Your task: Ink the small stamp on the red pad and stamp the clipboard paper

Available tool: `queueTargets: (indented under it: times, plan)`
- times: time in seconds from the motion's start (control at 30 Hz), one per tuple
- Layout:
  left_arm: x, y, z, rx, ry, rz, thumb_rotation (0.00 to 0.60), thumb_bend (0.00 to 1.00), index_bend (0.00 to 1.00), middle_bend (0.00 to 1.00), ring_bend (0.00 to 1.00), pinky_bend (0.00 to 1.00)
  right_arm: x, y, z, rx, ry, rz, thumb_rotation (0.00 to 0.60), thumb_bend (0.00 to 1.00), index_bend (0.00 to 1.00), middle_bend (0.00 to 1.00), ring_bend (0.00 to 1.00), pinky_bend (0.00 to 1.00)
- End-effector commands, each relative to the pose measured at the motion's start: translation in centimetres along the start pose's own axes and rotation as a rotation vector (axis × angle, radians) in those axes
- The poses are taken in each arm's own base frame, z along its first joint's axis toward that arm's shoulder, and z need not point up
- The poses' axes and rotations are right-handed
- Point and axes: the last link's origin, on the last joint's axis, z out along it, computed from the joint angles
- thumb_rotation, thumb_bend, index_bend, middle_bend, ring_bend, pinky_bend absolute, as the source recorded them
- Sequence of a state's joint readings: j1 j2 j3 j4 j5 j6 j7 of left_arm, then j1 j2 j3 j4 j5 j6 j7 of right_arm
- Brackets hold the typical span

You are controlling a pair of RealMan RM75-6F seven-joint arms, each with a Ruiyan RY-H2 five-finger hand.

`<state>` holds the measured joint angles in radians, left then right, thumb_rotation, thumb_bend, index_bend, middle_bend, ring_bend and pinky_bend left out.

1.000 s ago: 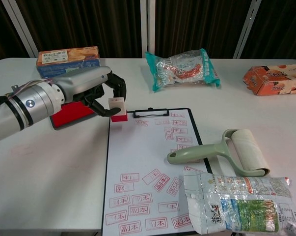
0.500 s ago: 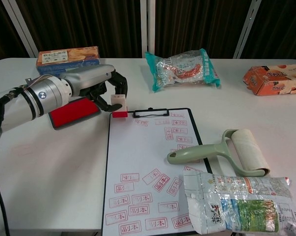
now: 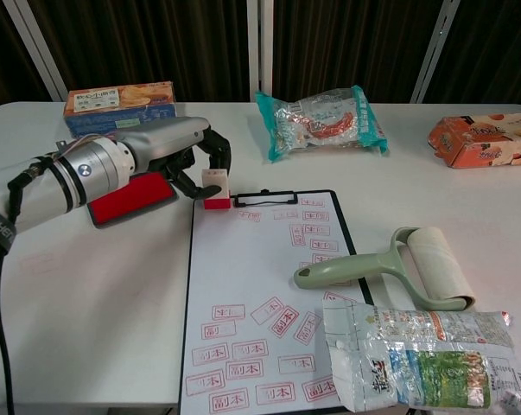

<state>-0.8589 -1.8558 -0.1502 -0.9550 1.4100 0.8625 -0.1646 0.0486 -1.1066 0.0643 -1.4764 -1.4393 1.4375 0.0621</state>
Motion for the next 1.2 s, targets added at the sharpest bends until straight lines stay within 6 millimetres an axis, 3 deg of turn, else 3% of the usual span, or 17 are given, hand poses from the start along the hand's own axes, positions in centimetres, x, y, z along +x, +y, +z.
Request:
queueTargets:
  times: [0.03, 1.2]
  plan:
    - [0.0, 0.0, 0.0, -0.001, 0.001, 0.0, 0.6, 0.45, 0.65, 0.67, 1.0, 1.0, 0.0, 0.1, 0.0, -0.002, 0.0, 0.0, 0.6, 0.27, 0.0, 0.0, 0.0, 0.0]
    - [-1.4, -0.6, 0.0, 0.01, -0.024, -0.009, 0.6, 0.46, 0.66, 0.68, 1.0, 1.0, -0.4, -0.1, 0.1, -0.004, -0.023, -0.008, 0.6, 0.27, 0.0, 0.0, 0.0, 0.0]
